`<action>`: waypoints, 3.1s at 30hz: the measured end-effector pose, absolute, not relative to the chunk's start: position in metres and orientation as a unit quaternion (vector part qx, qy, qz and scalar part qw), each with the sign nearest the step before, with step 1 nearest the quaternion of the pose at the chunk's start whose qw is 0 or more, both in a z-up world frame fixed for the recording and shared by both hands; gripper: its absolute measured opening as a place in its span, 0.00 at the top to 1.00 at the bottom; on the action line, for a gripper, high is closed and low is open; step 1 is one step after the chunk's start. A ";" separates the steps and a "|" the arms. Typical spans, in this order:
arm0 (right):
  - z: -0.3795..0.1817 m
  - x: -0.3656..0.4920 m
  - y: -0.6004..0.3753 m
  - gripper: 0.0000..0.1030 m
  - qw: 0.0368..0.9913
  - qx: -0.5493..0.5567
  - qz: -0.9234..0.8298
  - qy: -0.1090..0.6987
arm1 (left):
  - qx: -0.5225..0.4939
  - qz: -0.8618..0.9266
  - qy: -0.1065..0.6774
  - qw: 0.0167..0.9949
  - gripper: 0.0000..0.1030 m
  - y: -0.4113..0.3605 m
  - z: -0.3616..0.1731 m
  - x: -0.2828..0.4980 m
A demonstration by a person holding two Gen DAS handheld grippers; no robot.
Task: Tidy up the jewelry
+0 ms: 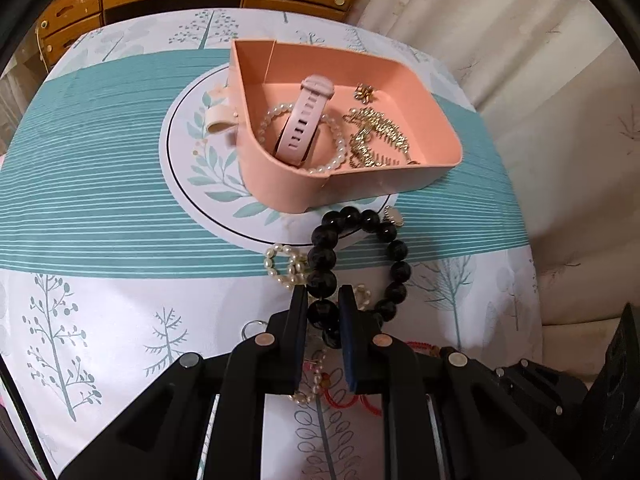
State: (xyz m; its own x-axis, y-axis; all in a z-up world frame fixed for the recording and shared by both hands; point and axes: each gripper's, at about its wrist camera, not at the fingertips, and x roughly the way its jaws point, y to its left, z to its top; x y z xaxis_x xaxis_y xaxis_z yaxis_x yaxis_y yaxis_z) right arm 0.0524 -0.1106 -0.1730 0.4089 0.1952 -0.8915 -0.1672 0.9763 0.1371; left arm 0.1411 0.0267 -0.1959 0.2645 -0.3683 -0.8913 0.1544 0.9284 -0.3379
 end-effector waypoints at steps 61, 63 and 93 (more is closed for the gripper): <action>-0.175 0.085 -0.141 0.75 0.808 0.008 0.154 0.568 | -0.044 -0.178 0.544 0.819 0.50 0.022 -0.125 0.163; -0.178 0.081 -0.140 0.75 0.807 0.001 0.155 0.569 | -0.039 -0.172 0.552 0.815 0.50 0.024 -0.132 0.152; -0.188 0.073 -0.124 0.77 0.815 -0.053 0.144 0.559 | 0.014 -0.177 0.602 0.778 0.82 0.016 -0.201 0.124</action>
